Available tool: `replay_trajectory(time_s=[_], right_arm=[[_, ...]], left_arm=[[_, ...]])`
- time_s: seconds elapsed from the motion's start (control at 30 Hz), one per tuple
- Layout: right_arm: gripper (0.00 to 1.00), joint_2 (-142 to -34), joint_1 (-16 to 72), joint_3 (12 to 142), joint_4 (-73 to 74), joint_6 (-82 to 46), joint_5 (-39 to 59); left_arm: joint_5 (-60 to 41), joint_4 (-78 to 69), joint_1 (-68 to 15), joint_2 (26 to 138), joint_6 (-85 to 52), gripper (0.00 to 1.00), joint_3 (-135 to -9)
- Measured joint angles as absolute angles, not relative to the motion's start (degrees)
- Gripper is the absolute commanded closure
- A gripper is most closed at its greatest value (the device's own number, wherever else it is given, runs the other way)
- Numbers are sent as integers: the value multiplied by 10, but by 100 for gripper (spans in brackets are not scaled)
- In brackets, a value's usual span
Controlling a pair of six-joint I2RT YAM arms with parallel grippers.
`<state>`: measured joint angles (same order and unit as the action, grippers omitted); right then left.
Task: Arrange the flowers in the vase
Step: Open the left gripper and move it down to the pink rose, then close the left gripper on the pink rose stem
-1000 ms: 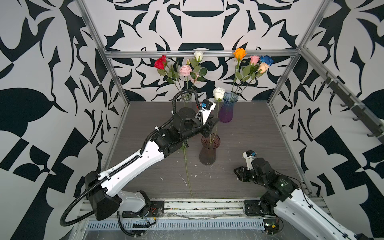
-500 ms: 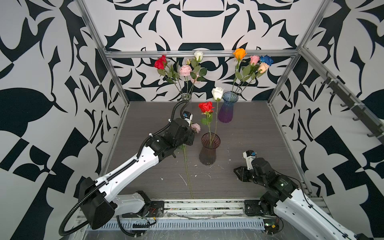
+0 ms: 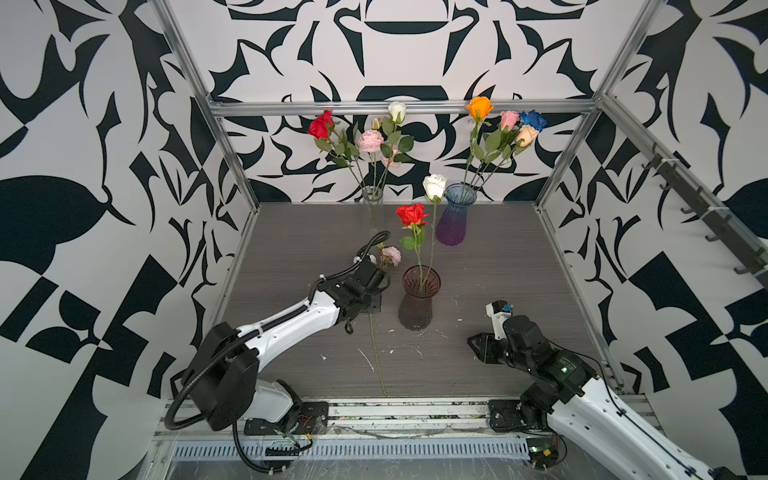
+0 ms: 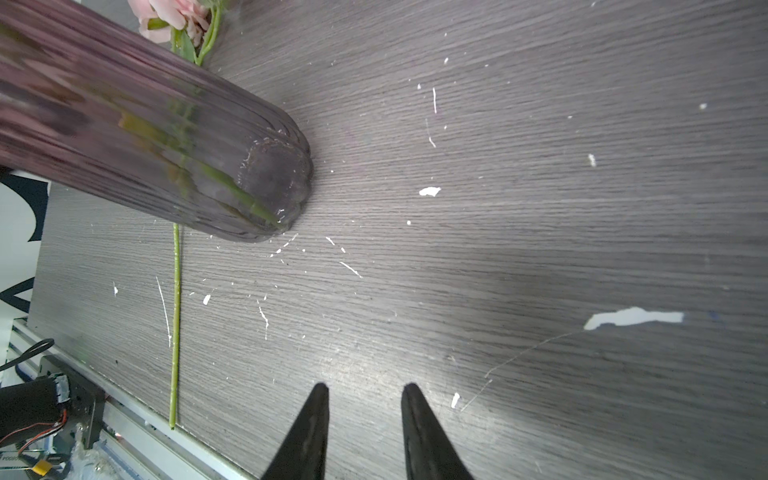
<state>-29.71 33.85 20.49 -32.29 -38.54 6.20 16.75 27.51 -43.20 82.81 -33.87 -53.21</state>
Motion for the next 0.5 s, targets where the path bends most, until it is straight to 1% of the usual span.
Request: replay_trajectory(time_s=[0.07,0.2,0.5], right_arm=[[67,-297,338,205,-323,-385,62],[67,-297,338,205,-323,-385,62],[67,-297,338,205,-323,-385,62]], left_arm=[[166,281,-431,853,-357,68,-532],[155,282,-431,887,-382,68,-532],[136,275,-431,909,-410,69,-532]])
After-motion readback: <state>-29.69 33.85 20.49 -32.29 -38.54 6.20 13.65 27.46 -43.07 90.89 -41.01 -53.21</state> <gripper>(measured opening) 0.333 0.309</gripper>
